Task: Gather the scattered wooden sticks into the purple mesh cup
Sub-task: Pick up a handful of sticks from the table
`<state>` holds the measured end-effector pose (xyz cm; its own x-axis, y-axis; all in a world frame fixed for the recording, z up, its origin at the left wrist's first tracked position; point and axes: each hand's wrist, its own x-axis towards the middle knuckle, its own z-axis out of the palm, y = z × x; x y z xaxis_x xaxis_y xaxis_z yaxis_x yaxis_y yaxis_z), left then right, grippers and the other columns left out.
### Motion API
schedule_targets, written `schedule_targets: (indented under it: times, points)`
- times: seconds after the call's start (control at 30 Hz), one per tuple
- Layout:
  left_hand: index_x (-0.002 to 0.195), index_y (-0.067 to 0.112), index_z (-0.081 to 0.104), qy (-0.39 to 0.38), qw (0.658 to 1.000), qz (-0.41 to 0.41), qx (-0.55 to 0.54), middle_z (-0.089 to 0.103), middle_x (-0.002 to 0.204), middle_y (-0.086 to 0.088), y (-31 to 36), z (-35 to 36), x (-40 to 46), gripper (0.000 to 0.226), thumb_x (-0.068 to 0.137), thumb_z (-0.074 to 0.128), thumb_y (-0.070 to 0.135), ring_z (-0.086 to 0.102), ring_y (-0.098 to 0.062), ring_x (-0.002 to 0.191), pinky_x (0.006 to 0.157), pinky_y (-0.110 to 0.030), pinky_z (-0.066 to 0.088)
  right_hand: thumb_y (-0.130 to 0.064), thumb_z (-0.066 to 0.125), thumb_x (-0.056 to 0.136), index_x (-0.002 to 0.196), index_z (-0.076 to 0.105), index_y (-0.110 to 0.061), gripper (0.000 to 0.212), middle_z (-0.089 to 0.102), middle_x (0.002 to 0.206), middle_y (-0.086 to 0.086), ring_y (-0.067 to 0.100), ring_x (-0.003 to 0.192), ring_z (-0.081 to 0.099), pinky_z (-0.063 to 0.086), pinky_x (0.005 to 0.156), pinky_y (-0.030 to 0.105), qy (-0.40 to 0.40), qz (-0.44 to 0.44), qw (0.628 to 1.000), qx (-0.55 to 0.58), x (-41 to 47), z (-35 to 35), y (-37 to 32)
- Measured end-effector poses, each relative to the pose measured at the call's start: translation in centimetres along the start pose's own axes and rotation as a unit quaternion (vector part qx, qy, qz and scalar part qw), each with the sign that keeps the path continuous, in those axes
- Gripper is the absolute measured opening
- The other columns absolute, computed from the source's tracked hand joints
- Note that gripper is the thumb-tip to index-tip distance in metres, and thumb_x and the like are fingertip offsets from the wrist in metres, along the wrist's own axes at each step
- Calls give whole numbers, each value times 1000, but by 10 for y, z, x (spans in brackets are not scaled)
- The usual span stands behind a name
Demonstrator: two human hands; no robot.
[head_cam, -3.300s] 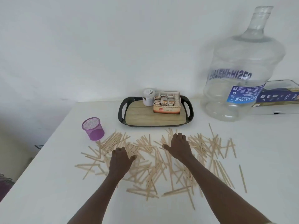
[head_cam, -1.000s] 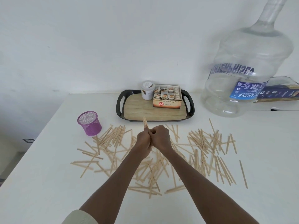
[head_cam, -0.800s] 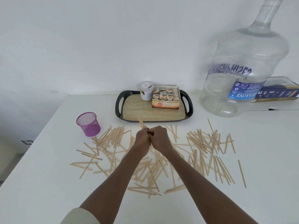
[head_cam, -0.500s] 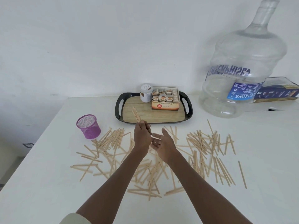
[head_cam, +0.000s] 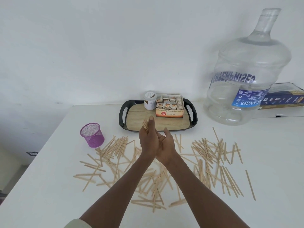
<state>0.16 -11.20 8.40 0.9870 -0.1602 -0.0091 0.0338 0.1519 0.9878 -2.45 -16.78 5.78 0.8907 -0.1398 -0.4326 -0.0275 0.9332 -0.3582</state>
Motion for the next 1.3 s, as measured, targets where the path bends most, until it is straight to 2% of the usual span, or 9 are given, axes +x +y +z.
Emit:
schedule_targets:
  times: [0.13, 0.27, 0.43, 0.57, 0.7, 0.83, 0.93, 1.2, 1.3]
  points:
    - [58, 13, 48, -22, 999, -10, 31, 46, 54, -5, -1, -1, 0, 48, 81, 68, 50, 48, -20, 56, 61, -37, 47, -58, 31, 100, 126, 61, -6, 66, 70, 118, 14, 26, 113, 66, 47, 103, 39, 14, 1, 1000, 6, -1, 5, 5]
    - [55, 11, 50, -18, 998, -42, 44, 49, 52, -6, -9, -8, 3, 45, 81, 70, 42, 53, -17, 53, 58, -33, 51, -50, 36, 102, 74, 71, -14, 57, 66, 64, 0, 10, 64, 69, 51, 70, 28, 12, -21, 996, -89, 2, 17, 12]
    - [52, 15, 63, 17, 997, -7, 73, 63, 52, -2, -13, -27, 11, 27, 79, 60, 19, 59, -14, 49, 50, -28, 50, -42, 45, 101, 109, 69, 2, 51, 72, 105, 19, 28, 103, 68, 51, 99, 38, 33, -70, 974, -213, 5, 25, 7]
    - [45, 20, 41, 38, 992, 36, 116, 38, 40, 10, -22, -54, 18, 40, 80, 60, 12, 31, -6, 38, 37, -21, 29, -32, 57, 98, 105, 71, -3, 33, 74, 97, 12, 22, 90, 68, 53, 86, 35, -7, -202, 868, -453, 1, 50, -8]
    - [45, 18, 36, 21, 982, 52, 178, 29, 38, 11, -32, -78, 24, 44, 80, 63, 16, 23, -8, 39, 39, -21, 22, -27, 71, 88, 124, 66, -22, 36, 74, 99, -6, 7, 89, 69, 56, 82, 24, -111, -222, 647, -721, -2, 74, -10]
    - [43, 20, 35, -3, 972, 66, 223, 36, 34, 8, -35, -97, 27, 38, 77, 51, 26, 30, -8, 37, 39, -20, 23, -13, 72, 85, 109, 74, -15, 25, 74, 99, -1, 10, 93, 64, 50, 83, 21, -156, -228, 477, -834, -1, 93, 8]
    - [45, 19, 33, -6, 966, 61, 250, 37, 34, 7, -35, -114, 32, 30, 71, 44, 27, 32, -8, 36, 38, -19, 22, -5, 70, 82, 93, 78, -10, 15, 73, 90, 6, 16, 89, 65, 53, 79, 28, -155, -217, 442, -856, 2, 101, 25]
    - [51, 16, 40, -7, 959, 56, 278, 37, 39, 7, -34, -164, 53, 33, 64, 51, 44, 29, -9, 41, 42, -21, 24, 6, 63, 81, 91, 80, -3, 21, 76, 86, 11, 19, 80, 72, 58, 77, 29, -154, -256, 388, -872, 18, 130, 62]
    - [63, 26, 49, 38, 954, 38, 295, 53, 51, 14, -38, -187, 65, 27, 73, 72, 37, 48, -3, 46, 45, -13, 33, 11, 57, 81, 87, 79, 1, 25, 77, 81, 13, 19, 75, 73, 59, 75, 30, -133, -282, 413, -856, 34, 145, 64]
